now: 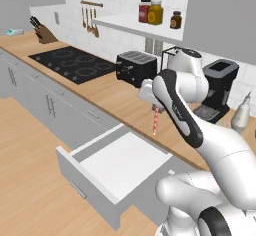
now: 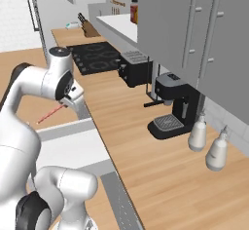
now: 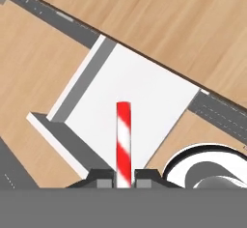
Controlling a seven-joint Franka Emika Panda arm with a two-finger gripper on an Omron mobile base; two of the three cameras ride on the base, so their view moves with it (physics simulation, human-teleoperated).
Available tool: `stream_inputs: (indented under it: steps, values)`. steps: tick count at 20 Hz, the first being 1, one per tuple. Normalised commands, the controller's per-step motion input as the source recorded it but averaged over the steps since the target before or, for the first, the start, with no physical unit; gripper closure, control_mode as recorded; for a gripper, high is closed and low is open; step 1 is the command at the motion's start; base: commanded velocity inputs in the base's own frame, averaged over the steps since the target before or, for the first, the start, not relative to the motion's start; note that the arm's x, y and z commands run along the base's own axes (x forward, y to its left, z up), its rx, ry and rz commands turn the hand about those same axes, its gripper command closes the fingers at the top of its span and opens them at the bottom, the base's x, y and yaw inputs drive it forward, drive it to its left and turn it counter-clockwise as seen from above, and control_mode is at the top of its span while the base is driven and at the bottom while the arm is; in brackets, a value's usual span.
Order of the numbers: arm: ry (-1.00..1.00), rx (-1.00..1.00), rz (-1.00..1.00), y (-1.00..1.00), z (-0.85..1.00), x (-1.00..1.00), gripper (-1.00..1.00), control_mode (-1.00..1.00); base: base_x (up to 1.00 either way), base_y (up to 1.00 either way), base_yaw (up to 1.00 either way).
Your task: Take a straw from the drawer in front and place it inside the glass cup on the dining counter.
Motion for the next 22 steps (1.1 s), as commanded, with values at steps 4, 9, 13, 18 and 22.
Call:
stream_inputs:
  steps: [4, 9, 13, 18, 22]
  values:
    - [0.0, 0.0, 0.0, 0.0, 0.0, 0.0, 1.0, 1.0, -0.96, 0.0, 0.03]
    - [0.0, 0.0, 0.0, 0.0, 0.0, 0.0, 1.0, 1.0, -0.93, 0.34, 0.38]
    - [0.0, 0.0, 0.0, 0.0, 0.0, 0.0, 1.0, 1.0, -0.32, 0.79, 0.76]
    - [0.0, 0.0, 0.0, 0.0, 0.0, 0.0, 1.0, 1.0, -0.32, 0.75, 0.65]
    - [0.0, 0.0, 0.0, 0.0, 0.0, 0.0, 1.0, 1.0, -0.17, 0.98, 0.25]
